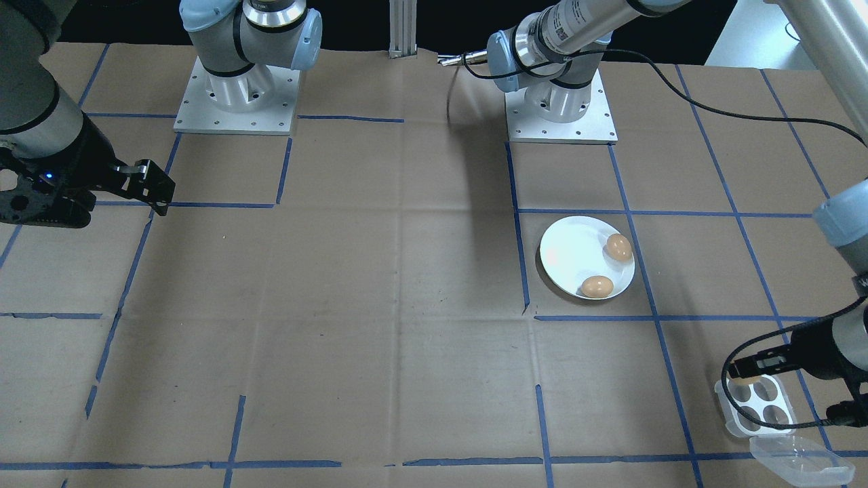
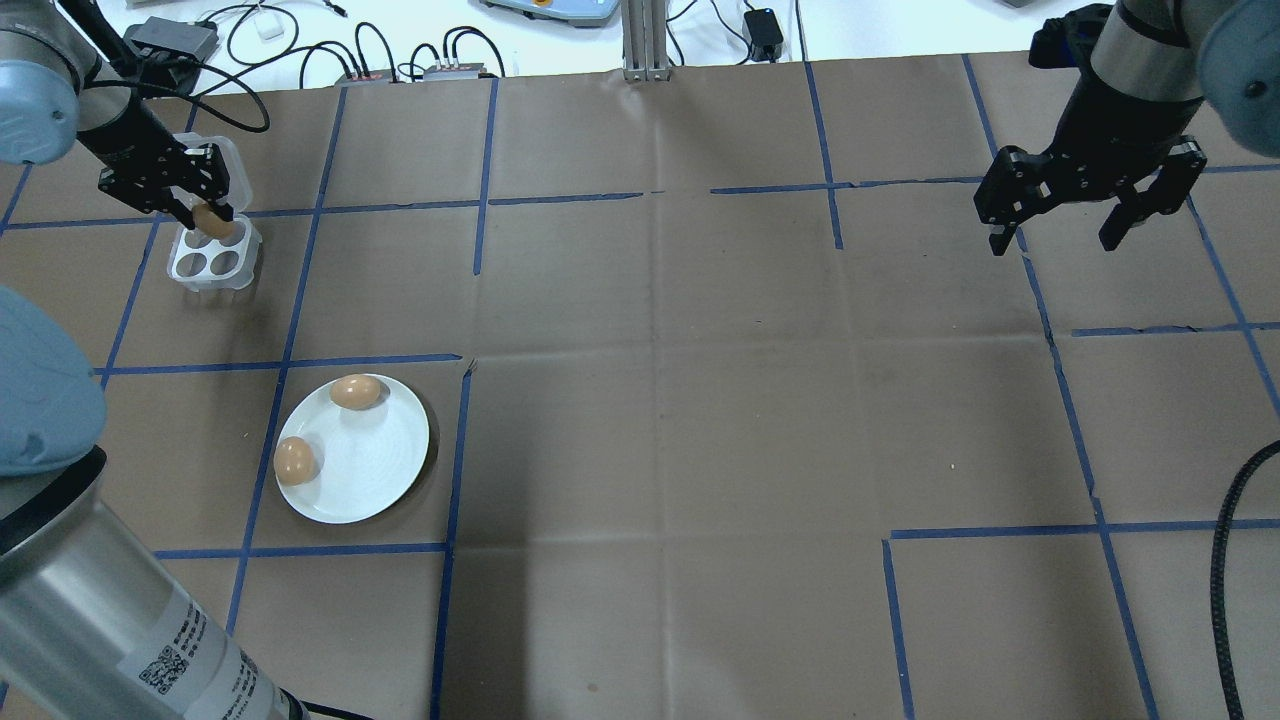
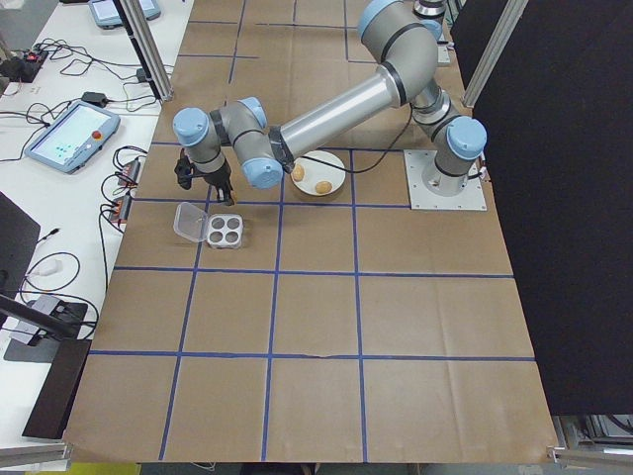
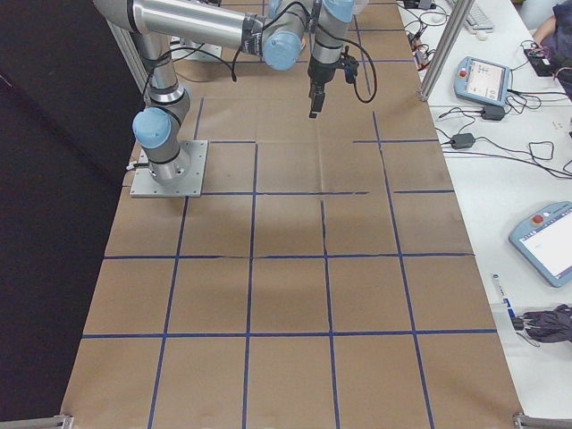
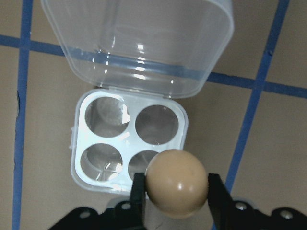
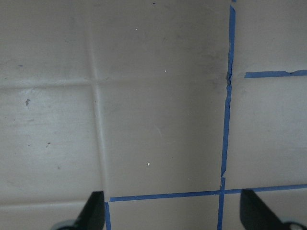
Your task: Place egg on plate
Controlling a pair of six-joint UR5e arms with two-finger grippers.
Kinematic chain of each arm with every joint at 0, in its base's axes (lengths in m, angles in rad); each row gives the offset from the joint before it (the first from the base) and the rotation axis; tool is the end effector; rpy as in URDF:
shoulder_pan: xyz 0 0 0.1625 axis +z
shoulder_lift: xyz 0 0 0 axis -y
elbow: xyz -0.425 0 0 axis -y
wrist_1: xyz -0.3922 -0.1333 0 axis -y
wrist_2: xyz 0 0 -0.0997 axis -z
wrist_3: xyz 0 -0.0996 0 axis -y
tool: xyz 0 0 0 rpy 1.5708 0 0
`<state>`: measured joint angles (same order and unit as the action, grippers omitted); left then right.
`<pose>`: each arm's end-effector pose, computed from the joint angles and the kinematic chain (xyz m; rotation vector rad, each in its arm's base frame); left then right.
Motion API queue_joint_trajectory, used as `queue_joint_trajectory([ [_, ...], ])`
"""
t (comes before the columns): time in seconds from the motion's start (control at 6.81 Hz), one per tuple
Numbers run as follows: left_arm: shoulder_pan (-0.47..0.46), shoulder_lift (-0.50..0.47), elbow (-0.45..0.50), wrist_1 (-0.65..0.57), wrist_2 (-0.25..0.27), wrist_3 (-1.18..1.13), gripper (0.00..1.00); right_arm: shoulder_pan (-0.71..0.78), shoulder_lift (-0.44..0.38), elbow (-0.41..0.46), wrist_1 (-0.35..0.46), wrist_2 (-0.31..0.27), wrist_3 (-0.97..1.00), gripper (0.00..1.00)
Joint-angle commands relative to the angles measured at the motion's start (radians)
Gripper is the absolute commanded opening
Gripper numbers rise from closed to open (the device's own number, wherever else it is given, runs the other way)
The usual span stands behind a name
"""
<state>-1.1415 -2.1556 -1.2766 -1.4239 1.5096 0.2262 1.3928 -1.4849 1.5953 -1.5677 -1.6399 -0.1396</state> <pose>0.1625 -0.6898 0.2918 0.3141 -3.0161 -0.1768 0.0334 -0.5283 0.4327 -0.0532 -3.0851 -0.1899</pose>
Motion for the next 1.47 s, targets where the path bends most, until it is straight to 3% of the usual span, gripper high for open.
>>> queue_joint_trajectory([
  [0.0,-0.010,0.136,-0.187,-0.049,-0.066,-0.101,0.00,0.000,0.000,0.000,0.000,0.000,0.000,1.00],
  [0.15,-0.010,0.222,-0.324,-0.049,-0.118,-0.147,0.00,0.000,0.000,0.000,0.000,0.000,0.000,1.00],
  [0.29,-0.010,0.305,-0.449,-0.049,-0.138,-0.187,0.00,0.000,0.000,0.000,0.000,0.000,0.000,1.00],
  [0.59,-0.065,0.388,-0.639,-0.020,-0.137,-0.229,0.00,0.000,0.000,0.000,0.000,0.000,0.000,1.00],
  [1.03,-0.076,0.335,-0.681,0.034,-0.134,-0.225,0.00,0.000,0.000,0.000,0.000,0.000,0.000,1.00],
  [1.18,-0.076,0.313,-0.681,0.052,-0.134,-0.225,0.12,0.000,0.000,0.000,0.000,0.000,0.000,1.00],
  [1.32,-0.078,0.312,-0.675,0.054,-0.134,-0.225,0.66,0.000,0.000,0.000,0.000,0.000,0.000,1.00],
])
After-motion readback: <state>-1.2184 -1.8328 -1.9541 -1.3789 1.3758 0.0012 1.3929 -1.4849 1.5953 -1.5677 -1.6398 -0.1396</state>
